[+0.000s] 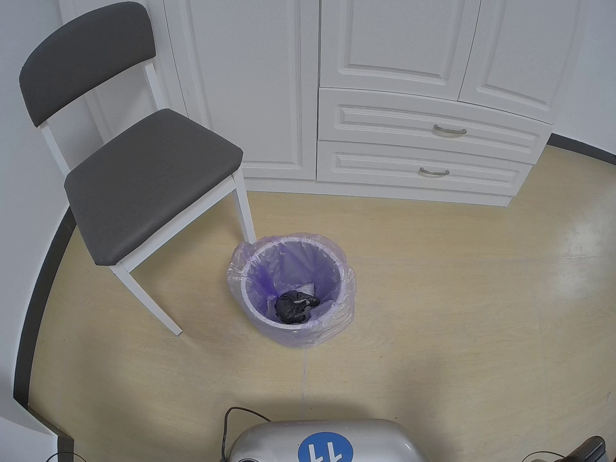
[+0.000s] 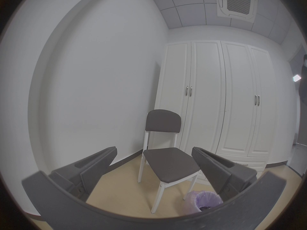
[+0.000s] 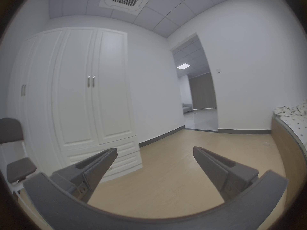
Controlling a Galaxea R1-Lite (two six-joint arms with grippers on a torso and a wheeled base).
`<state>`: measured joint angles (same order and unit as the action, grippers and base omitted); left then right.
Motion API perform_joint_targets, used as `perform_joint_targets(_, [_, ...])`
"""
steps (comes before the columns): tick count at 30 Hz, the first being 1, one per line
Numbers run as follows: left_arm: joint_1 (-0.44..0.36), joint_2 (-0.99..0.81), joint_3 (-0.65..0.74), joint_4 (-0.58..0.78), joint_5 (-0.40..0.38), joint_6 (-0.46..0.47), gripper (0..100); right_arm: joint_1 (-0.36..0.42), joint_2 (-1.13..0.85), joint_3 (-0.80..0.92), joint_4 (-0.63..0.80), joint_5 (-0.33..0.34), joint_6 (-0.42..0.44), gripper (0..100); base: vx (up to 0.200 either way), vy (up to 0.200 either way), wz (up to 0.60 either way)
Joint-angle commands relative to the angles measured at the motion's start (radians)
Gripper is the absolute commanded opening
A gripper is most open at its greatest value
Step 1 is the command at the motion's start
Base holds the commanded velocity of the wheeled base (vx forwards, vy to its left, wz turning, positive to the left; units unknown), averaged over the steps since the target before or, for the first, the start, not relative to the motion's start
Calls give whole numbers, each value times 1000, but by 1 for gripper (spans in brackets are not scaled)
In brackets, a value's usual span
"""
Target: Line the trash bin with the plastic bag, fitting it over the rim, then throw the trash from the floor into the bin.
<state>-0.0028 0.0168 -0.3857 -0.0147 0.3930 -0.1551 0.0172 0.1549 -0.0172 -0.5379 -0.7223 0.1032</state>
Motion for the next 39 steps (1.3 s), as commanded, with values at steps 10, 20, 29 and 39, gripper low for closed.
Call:
perform_joint_targets(10, [1, -17, 84, -7, -108, 14, 100, -17, -155, 14, 95, 287, -28, 100, 0, 0, 0])
perform_joint_targets(20, [1, -17, 208, -57, -154, 17, 100, -17, -155, 14, 138, 382, -65, 100, 0, 0, 0])
perform_joint_targets(29, [1, -17, 364, -218, -186, 42, 100, -17, -155, 14, 164, 434, -97, 100, 0, 0, 0])
perform_joint_targets(39, [0, -17, 386, -88, -348, 120, 100, -17, -155, 14, 312, 598, -155, 100, 0, 0, 0])
